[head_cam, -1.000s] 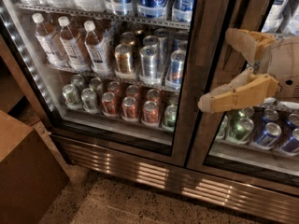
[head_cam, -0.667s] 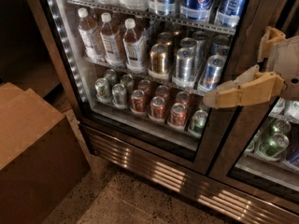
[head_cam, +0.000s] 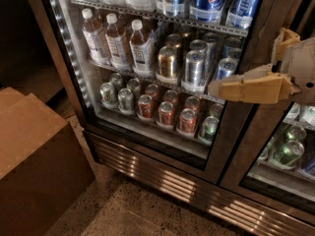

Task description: Open left fridge door

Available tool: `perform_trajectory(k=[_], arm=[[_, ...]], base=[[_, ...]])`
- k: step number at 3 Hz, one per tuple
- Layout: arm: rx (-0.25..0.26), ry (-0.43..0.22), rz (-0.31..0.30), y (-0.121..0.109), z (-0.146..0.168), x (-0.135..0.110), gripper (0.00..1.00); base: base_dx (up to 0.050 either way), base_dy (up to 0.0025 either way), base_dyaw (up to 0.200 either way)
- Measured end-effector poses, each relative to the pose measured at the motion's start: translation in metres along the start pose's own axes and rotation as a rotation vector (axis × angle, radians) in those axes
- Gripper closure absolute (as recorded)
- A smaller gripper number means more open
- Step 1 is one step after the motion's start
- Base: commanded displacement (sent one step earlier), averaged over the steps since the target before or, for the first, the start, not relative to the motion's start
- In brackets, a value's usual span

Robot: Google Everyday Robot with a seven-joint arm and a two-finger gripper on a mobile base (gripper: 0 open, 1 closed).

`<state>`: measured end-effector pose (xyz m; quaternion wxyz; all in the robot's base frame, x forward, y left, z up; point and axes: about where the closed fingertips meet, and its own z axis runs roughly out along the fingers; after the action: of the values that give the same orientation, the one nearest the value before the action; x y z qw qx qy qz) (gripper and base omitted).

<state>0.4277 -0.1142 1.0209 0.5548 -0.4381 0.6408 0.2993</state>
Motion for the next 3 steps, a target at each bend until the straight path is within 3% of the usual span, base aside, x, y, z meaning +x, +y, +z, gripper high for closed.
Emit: perform_trajectory(k=[1,2,3], arm=[[0.0,0.0,0.0,0.0,0.0,0.0,0.5],[0.0,0.0,0.0,0.0,0.0,0.0,0.81],[0.0,0.0,0.0,0.0001,0.0001,-0.0001,1.0]], base=[[0.0,0.0,0.0],[0.0,0.0,0.0],[0.0,0.0,0.0]])
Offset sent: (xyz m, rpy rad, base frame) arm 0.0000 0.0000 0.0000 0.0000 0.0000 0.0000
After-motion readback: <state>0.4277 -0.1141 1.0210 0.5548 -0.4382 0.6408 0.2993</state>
